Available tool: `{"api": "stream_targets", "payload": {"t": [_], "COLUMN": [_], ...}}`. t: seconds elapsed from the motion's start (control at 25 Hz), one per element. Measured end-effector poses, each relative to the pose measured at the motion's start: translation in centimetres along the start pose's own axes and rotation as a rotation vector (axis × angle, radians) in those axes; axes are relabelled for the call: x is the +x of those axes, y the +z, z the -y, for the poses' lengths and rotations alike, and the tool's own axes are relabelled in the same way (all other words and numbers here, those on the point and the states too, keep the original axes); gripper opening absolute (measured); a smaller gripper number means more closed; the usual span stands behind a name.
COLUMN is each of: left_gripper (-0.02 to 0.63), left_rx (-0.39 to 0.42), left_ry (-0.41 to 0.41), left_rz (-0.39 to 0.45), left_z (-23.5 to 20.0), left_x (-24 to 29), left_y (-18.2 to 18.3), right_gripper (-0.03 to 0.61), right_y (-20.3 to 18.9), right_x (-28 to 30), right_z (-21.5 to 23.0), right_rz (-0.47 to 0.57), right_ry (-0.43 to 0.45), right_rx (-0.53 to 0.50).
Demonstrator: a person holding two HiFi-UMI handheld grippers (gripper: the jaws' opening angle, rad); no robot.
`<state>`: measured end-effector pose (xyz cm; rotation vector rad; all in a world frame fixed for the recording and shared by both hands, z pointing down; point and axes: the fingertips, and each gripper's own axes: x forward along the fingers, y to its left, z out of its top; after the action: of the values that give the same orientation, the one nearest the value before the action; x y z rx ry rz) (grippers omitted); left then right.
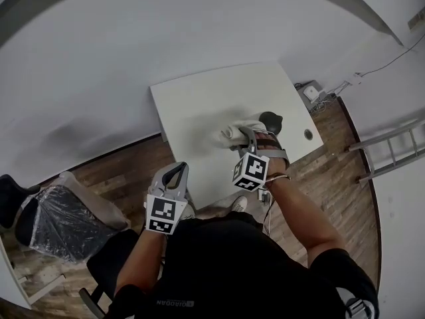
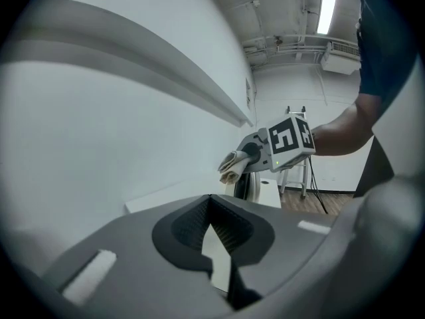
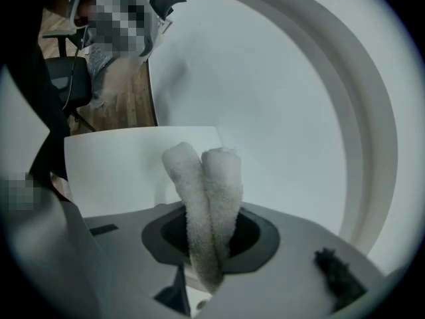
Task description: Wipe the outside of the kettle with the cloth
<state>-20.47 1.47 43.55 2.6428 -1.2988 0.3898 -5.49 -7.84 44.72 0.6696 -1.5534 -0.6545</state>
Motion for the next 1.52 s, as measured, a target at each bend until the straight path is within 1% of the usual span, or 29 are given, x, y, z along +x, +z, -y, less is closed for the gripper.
{"api": "stream_targets", "payload": {"t": [0.12,0.24,0.32,0.4,0.56,0.8,0.88,0.96,1.12,1.24,1.36,1.52], "left_gripper": [0.008,0.008,0.008,0.008,0.008,0.008,0.008,0.008,0.008,0.008,0.008,0.008], "left_rx": [-0.001,0.003,0.001,-0.002,-0.006,0.002,0.004,0.004,0.005,0.01,0.024,0.03], "left_ry": [0.031,0.056,0.065,0.063,0.075,0.112,0.11,0.106,0.091,0.072,0.045,0.028], "left_rz": [-0.004,-0.021,-0.047,-0.069,-0.09,-0.126,-0.129,-0.13,-0.131,-0.126,-0.111,-0.098], "left_z": [-0.9,-1.5,-1.7,-1.3,-0.7,-0.7,-0.3,0.1,0.6,1.0,1.6,1.8], "left_x": [-0.6,-1.4,-1.7,-1.6,-1.5,-2.0,-2.0,-1.8,-1.3,-0.7,-0.1,0.3], "left_y": [0.0,-0.4,-0.9,-1.2,-1.2,-1.5,-1.5,-1.4,-1.4,-1.2,-0.5,-0.2], "right_gripper": [0.094,0.094,0.093,0.092,0.092,0.092,0.092,0.092,0.092,0.092,0.092,0.092], "right_y": [2.3,3.9,4.9,5.5,5.6,2.8,1.6,0.1,-3.3,-5.2,-7.0,-9.2], "right_x": [-0.2,-0.2,-0.1,0.2,1.8,5.5,6.1,6.6,7.0,6.9,6.8,6.8], "right_z": [-1.5,-3.2,-4.4,-5.8,-9.4,-12.8,-13.3,-13.6,-14.0,-14.1,-14.3,-14.2], "right_rz": [0.09,0.16,0.202,0.233,0.26,0.212,0.185,0.15,0.077,0.038,-0.008,-0.072], "right_ry": [-0.077,-0.096,-0.085,-0.057,0.013,0.081,0.104,0.131,0.178,0.214,0.245,0.268], "right_rx": [-0.037,-0.051,-0.043,-0.022,0.025,0.099,0.146,0.215,0.362,0.447,0.508,0.559]}}
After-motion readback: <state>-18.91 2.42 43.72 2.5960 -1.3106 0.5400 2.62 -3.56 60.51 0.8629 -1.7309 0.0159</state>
